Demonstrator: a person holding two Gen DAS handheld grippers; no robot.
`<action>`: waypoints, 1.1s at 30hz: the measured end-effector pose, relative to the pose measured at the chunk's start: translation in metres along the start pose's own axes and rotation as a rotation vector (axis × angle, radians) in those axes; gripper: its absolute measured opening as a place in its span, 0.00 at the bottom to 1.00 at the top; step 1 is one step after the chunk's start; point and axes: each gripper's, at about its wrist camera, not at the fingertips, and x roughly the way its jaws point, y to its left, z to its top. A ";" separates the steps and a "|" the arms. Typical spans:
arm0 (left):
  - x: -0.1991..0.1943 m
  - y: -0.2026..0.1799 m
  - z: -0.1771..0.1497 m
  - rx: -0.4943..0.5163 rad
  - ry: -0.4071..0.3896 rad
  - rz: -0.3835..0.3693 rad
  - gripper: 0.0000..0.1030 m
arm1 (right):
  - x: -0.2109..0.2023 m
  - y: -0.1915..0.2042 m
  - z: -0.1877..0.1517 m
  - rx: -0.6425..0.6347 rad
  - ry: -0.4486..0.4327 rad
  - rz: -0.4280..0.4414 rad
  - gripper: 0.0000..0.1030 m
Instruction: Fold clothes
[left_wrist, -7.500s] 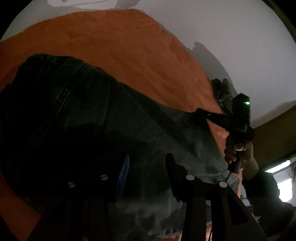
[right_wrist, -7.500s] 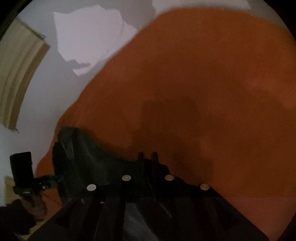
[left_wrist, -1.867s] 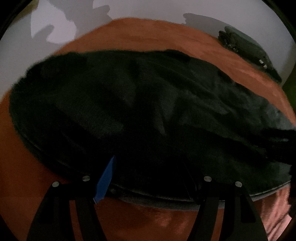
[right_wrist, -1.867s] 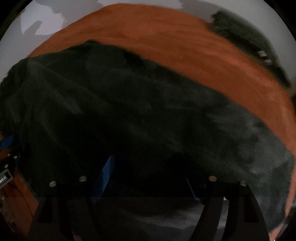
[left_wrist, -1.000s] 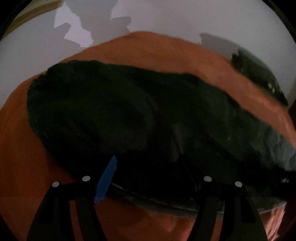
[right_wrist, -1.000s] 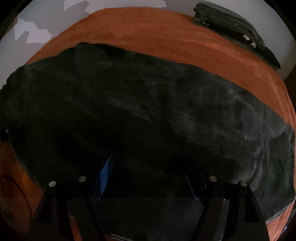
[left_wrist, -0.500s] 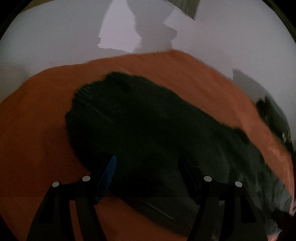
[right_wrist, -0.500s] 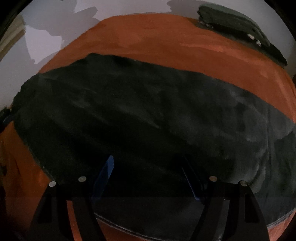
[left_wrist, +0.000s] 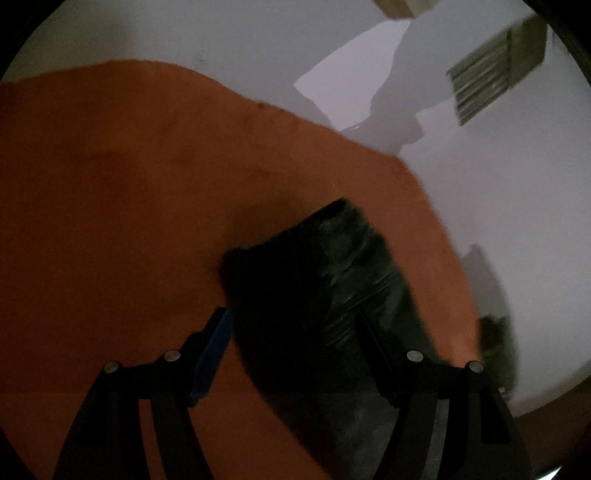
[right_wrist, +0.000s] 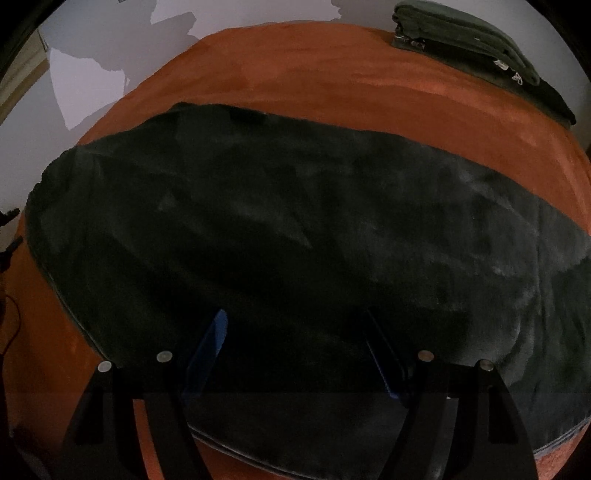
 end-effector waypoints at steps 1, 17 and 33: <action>0.004 0.000 0.007 -0.018 0.016 -0.036 0.68 | 0.001 0.001 -0.001 0.000 -0.003 -0.001 0.73; 0.059 -0.001 0.029 -0.081 0.114 0.096 0.30 | -0.011 -0.007 -0.011 0.065 -0.056 -0.015 0.73; 0.066 0.006 0.035 -0.043 0.146 0.130 0.30 | -0.013 0.005 -0.004 0.126 -0.111 -0.001 0.73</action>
